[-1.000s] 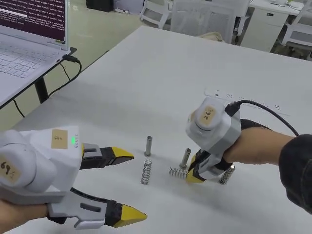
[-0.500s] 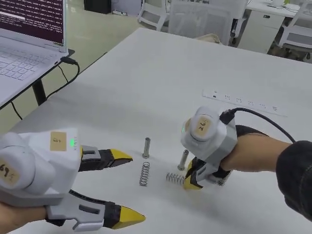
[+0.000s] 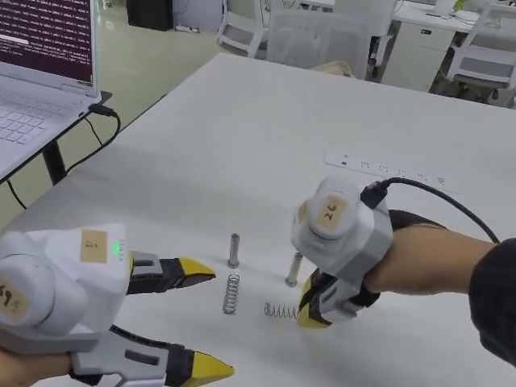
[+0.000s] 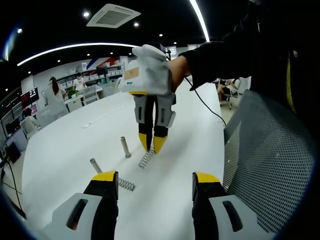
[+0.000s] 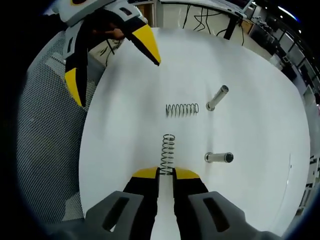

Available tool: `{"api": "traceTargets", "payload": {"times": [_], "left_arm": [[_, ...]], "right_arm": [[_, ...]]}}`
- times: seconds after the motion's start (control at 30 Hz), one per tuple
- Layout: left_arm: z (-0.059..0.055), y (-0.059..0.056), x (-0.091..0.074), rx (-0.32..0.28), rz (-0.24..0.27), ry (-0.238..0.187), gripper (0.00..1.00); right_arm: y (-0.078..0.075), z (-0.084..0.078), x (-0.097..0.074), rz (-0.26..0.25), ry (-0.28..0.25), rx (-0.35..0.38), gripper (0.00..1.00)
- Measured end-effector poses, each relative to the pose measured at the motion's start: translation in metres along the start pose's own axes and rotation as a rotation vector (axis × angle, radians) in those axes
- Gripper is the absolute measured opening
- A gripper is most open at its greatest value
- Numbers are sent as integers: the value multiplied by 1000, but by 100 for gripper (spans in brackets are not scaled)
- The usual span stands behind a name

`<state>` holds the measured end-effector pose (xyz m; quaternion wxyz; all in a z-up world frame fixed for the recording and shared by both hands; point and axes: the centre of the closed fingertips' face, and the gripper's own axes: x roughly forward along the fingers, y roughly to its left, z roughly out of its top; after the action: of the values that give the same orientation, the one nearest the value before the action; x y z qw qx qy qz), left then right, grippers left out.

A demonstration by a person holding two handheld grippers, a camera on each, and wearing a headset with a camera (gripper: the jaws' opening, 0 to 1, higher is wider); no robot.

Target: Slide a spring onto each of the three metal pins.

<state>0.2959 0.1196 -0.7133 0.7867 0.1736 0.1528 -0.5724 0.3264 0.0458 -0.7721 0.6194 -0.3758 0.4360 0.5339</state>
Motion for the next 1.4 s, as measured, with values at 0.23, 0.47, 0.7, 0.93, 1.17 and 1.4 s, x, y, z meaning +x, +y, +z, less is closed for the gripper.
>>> {"api": "traceTargets", "payload": {"times": [0.23,0.47,0.7,0.93,1.17,1.4], "left_arm": [[6,0,4,25,-19,-1,53],[10,-4,8,50,-46,-4,48],[17,-9,12,81,-72,-11,42],[23,-16,16,134,-101,-30,26],[22,-19,18,176,-112,-23,9],[21,-19,19,194,-110,-21,4]], "right_arm": [[23,18,-23,27,-41,-39,8],[37,31,-38,37,-69,-77,8],[49,47,-47,46,-89,-109,8],[51,52,-52,42,-86,-122,8],[55,52,-52,49,-75,-130,8],[58,51,-52,54,-66,-127,8]]}}
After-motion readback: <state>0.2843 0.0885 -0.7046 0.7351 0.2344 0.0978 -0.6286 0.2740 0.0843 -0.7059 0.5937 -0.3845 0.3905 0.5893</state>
